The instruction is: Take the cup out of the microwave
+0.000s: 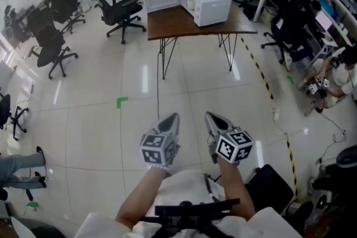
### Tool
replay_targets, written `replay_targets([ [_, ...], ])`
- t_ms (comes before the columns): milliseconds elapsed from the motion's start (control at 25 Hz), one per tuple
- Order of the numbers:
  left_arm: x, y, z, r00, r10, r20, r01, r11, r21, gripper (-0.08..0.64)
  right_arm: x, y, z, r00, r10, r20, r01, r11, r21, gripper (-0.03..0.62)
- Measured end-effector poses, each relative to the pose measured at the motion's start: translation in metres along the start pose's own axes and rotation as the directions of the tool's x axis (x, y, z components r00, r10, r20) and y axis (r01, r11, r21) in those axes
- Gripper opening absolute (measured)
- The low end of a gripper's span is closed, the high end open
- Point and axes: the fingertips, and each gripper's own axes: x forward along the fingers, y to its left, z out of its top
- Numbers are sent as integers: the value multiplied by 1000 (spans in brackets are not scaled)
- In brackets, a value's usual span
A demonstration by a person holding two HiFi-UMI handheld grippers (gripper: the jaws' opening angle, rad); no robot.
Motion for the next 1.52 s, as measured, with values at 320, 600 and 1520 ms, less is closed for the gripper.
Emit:
replay_targets([
  [320,22,-25,3,999,28,30,-28,1000,10,0,-9,-26,13,999,44,12,-44,999,-23,3],
  [600,33,-53,-8,998,51,33,-51,999,9,0,-30,-54,8,998,59,2,-59,998,-2,3],
  [1520,134,30,46,997,71,2,-71,997,-33,0,88,-102,53,996,66,-55,-64,998,21,3],
])
